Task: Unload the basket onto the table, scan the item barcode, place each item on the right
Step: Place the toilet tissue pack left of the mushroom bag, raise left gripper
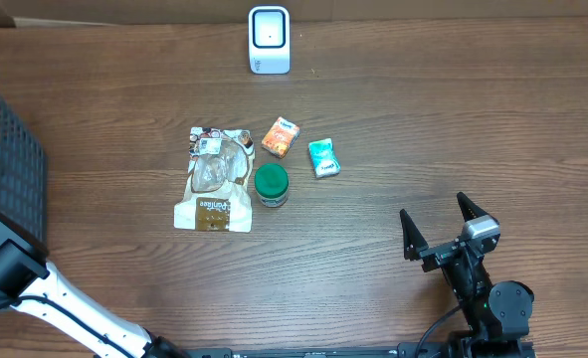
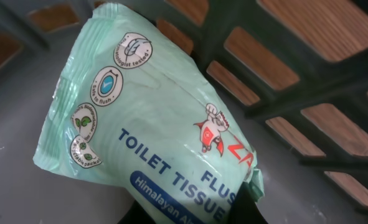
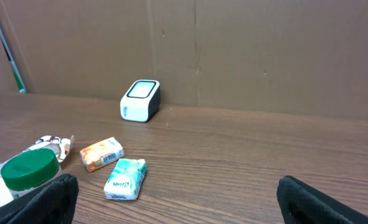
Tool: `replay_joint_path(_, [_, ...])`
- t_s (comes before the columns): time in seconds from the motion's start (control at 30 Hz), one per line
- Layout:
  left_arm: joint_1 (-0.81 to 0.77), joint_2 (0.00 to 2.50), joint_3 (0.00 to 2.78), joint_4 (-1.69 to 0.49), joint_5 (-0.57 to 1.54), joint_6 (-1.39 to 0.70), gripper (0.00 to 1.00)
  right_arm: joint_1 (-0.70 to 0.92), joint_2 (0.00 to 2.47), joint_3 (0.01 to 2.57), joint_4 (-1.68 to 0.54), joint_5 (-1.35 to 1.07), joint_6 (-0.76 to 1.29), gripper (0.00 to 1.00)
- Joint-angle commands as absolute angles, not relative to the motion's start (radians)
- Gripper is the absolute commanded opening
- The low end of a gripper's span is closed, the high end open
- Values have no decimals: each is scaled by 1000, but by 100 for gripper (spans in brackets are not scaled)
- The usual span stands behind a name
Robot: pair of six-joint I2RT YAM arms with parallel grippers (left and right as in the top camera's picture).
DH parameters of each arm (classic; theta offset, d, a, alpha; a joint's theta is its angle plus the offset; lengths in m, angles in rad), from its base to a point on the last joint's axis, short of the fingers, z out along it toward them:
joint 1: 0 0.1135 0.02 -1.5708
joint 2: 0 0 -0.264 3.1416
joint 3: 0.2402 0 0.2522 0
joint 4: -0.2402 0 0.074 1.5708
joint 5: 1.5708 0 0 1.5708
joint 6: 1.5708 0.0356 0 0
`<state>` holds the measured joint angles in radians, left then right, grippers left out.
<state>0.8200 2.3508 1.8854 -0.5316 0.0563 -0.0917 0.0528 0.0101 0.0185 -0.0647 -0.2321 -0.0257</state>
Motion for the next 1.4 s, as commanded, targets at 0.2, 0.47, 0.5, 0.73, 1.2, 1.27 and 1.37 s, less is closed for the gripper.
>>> replay_joint_path(0.2, [807, 2174, 2022, -728, 256, -230, 4, 51, 3, 8, -60, -234, -24, 100])
replay_joint_path(0.47, [722, 1753, 2136, -967, 497, -228, 4, 51, 3, 8, -60, -234, -23, 100])
replay_joint_path(0.5, [704, 1723, 2136, -991, 495, -228, 4, 51, 3, 8, -60, -234, -23, 100])
replay_joint_path(0.73, [308, 1608, 2104, -1320, 241, -220, 4, 51, 3, 8, -60, -234, -24, 100])
replay_joint_path(1.2, [36, 1715, 1414, -1053, 37, -549, 4, 51, 3, 8, -60, -234, -24, 100])
replay_joint_path(1.27, [39, 1716, 1347, -1004, 36, -710, 4, 51, 3, 8, -60, -234, -24, 100])
replay_joint_path(1.37, [39, 1717, 1292, -977, 33, -931, 4, 51, 3, 8, -60, -234, -24, 100])
